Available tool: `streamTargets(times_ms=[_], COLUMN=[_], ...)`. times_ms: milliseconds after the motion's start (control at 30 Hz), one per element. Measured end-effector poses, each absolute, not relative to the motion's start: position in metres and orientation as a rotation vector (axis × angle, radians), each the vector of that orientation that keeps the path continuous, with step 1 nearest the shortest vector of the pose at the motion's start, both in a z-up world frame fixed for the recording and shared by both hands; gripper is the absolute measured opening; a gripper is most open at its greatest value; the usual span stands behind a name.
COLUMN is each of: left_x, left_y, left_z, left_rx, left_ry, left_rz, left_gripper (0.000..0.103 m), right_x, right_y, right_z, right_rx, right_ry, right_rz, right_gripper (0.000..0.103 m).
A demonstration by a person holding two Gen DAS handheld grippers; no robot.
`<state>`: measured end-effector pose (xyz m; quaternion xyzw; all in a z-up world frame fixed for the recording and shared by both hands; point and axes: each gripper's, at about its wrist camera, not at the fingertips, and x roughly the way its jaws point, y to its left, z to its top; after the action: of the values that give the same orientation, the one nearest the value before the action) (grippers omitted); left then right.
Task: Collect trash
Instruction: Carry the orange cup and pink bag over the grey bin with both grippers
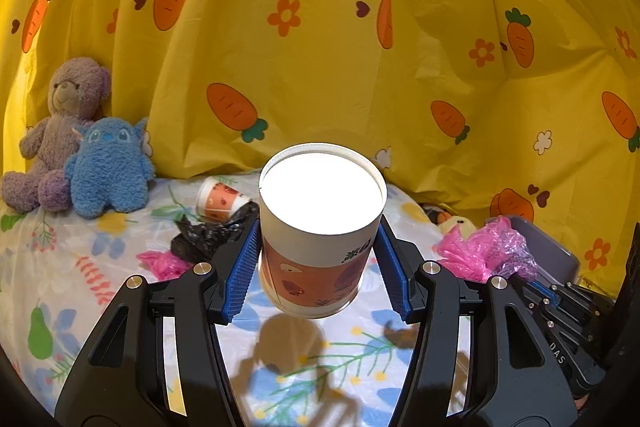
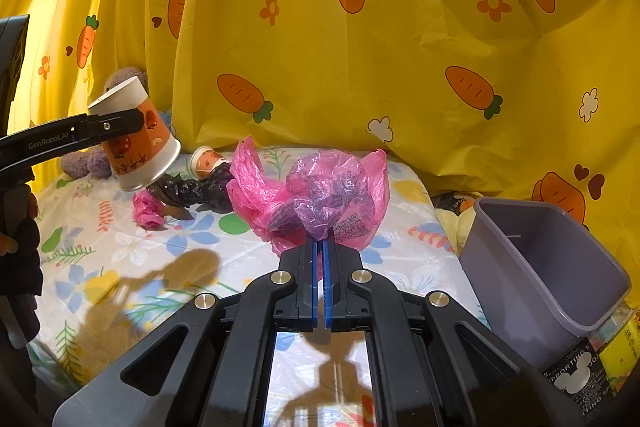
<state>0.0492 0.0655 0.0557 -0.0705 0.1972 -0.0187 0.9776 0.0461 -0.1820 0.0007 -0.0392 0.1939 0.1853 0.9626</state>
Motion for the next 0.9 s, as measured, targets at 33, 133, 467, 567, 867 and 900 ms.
streamTargets(times_ms=[33, 133, 467, 567, 867, 900], left_x=[0.053, 0.061, 0.095, 0.106, 0.133, 0.135], left_y=[0.058, 0.037, -0.061, -0.093, -0.177, -0.184], left_z=[0.055, 0.054, 0.062, 0.064, 0.061, 0.059], left_rx=[-0.138, -0.131, -0.087, -0.085, -0.084, -0.085], left_ry=[0.400, 0.405, 0.389, 0.393, 0.381, 0.381], left_rz=[-0.054, -0.110, -0.327, -0.396, -0.561, -0.574], left_gripper=[0.056, 0.055, 0.055, 0.055, 0.056, 0.056], right_x=[0.046, 0.045, 0.051, 0.057, 0.072, 0.074], right_y=[-0.184, -0.194, -0.264, -0.293, -0.351, -0.354], right_z=[0.001, 0.002, 0.015, 0.018, 0.011, 0.010], right_rx=[-0.080, -0.085, -0.069, -0.056, 0.013, 0.019], right_ry=[0.392, 0.390, 0.377, 0.378, 0.425, 0.432], right_rz=[0.370, 0.355, 0.135, 0.021, -0.157, -0.165], right_gripper=[0.003, 0.003, 0.003, 0.003, 0.003, 0.003])
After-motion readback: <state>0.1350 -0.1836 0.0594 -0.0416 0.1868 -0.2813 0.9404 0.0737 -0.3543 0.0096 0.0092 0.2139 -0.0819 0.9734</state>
